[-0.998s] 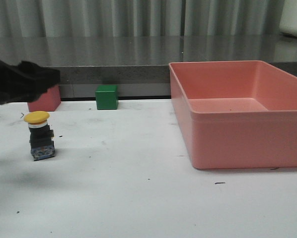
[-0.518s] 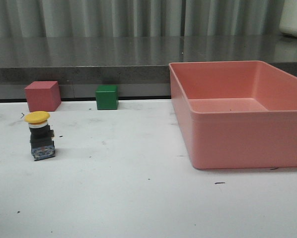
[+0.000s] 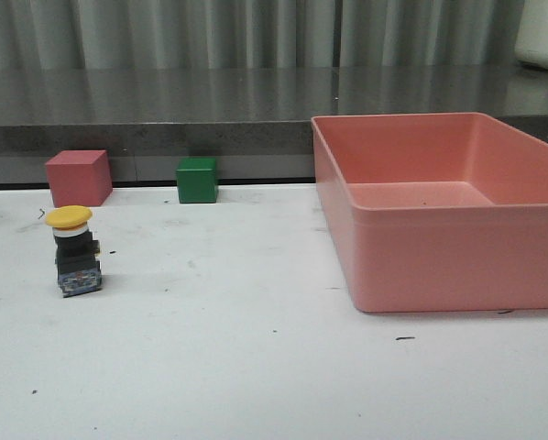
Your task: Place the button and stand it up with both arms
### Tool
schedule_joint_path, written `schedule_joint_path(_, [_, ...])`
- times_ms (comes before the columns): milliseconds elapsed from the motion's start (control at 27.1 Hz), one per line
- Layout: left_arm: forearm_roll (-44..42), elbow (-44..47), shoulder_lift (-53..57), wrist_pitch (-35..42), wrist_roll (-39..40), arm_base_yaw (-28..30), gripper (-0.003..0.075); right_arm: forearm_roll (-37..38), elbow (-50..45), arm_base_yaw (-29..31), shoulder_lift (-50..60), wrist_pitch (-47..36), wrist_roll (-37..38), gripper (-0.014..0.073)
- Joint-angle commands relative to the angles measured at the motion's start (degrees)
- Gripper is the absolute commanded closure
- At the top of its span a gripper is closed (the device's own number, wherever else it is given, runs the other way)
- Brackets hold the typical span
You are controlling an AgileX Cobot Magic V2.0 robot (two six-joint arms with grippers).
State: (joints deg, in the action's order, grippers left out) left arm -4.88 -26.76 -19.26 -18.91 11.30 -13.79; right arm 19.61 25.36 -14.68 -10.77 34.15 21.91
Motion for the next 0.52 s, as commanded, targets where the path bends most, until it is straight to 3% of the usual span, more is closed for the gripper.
schedule_joint_path(0, [0.5, -1.7, 3.4, 2.8, 0.5, -0.5, 0.0740, 1.6, 1.5, 0.5, -0.7, -4.6, -0.4, 0.0656])
schedule_joint_path(481, [0.5, -1.7, 8.2, 2.4, 0.5, -0.5, 0.0740, 1.6, 1.5, 0.5, -0.7, -4.6, -0.4, 0.0656])
